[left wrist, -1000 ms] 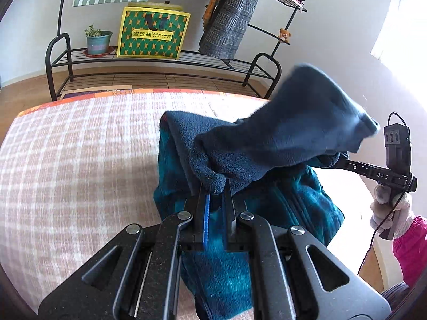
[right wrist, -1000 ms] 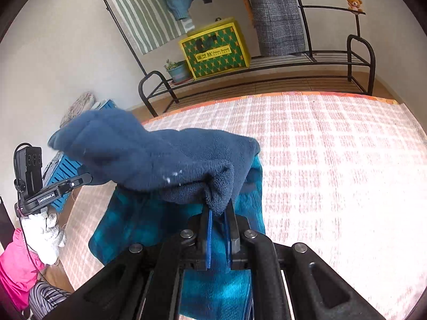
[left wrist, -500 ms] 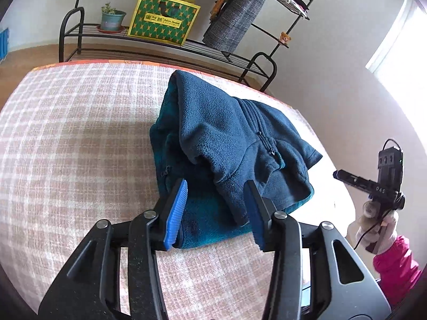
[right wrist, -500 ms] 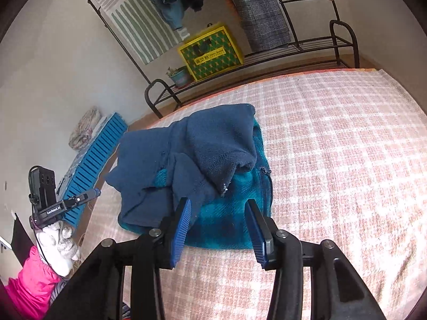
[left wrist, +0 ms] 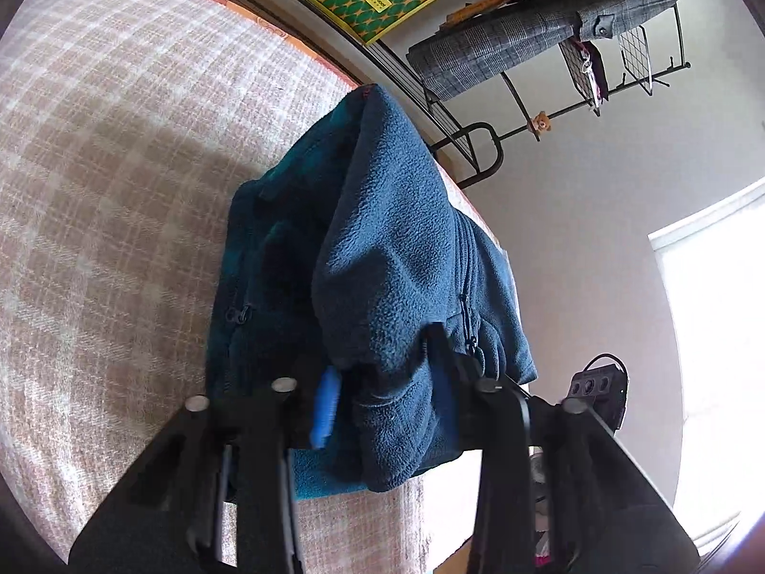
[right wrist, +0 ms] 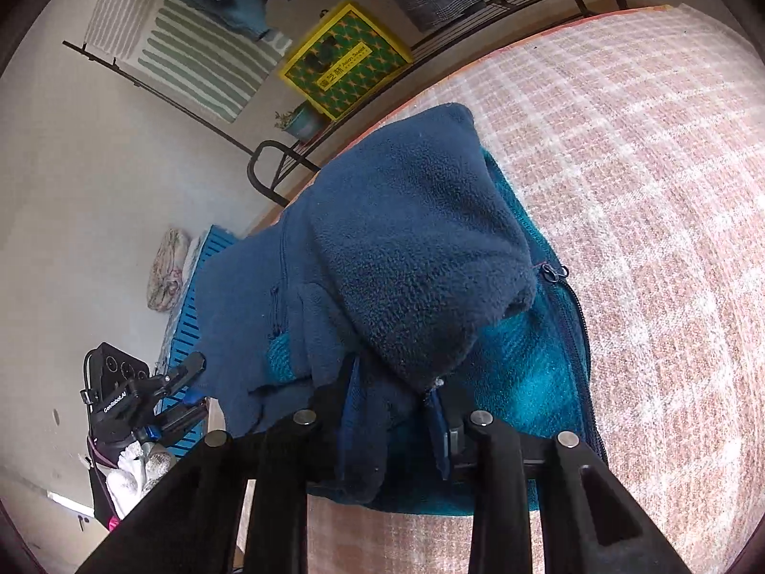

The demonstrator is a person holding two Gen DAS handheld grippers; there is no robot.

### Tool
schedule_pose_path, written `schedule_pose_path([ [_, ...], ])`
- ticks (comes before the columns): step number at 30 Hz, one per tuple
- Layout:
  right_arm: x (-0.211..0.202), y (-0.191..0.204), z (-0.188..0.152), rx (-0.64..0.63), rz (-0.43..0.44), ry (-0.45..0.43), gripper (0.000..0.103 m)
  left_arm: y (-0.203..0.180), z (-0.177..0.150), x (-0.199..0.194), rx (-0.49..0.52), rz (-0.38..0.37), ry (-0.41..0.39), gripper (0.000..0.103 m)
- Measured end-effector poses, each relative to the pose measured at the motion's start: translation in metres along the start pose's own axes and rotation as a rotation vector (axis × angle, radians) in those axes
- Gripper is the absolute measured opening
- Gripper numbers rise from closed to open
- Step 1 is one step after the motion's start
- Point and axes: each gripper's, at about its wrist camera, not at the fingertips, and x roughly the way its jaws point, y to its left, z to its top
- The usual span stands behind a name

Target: Fold large clothes

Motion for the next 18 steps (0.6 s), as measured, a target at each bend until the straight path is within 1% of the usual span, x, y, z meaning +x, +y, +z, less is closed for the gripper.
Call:
schedule_pose_path([
  [1,-0.002,0.004,0.0,-0.017,-0.007,-0.006,0.015,-0.001,0.0,0.002,0.002,0.004,0.004,0.005],
  [3,-0.014,0.013,-0.001,-0.035,0.013,-0.022,0.012,-0.005,-0.003,-0.003,0.005,0.002,-0.009,0.005],
  [6,-0.042,0.028,-0.009,-0.035,0.077,-0.048,0.011,-0.016,-0.014,-0.019,0.038,-0.025,-0.016,0.004],
  [8,-0.057,0.034,-0.021,-0.063,0.091,-0.049,0.01,-0.017,-0.025,-0.025,0.058,-0.015,0.0,0.004],
  [10,-0.056,0.03,-0.036,-0.078,0.057,-0.024,0.01,-0.008,-0.038,-0.019,0.08,0.051,0.037,0.004],
  [12,-0.037,0.016,-0.051,-0.062,-0.023,0.042,0.01,0.012,-0.048,-0.002,0.064,0.127,0.099,0.004],
  [13,-0.026,0.008,-0.057,-0.045,-0.062,0.083,0.01,0.022,-0.052,0.005,0.042,0.145,0.118,0.004],
  [14,-0.017,0.001,-0.06,-0.032,-0.083,0.107,0.01,0.027,-0.055,0.009,0.026,0.145,0.124,0.004],
  [15,-0.012,-0.001,-0.062,-0.038,-0.092,0.114,0.01,0.027,-0.056,0.008,0.031,0.145,0.114,0.004],
  [17,-0.013,0.005,-0.06,-0.071,-0.091,0.107,0.011,0.018,-0.057,0.0,0.062,0.154,0.091,0.004],
  [18,-0.018,0.01,-0.058,-0.083,-0.079,0.107,0.013,0.011,-0.059,-0.005,0.09,0.163,0.081,0.006],
])
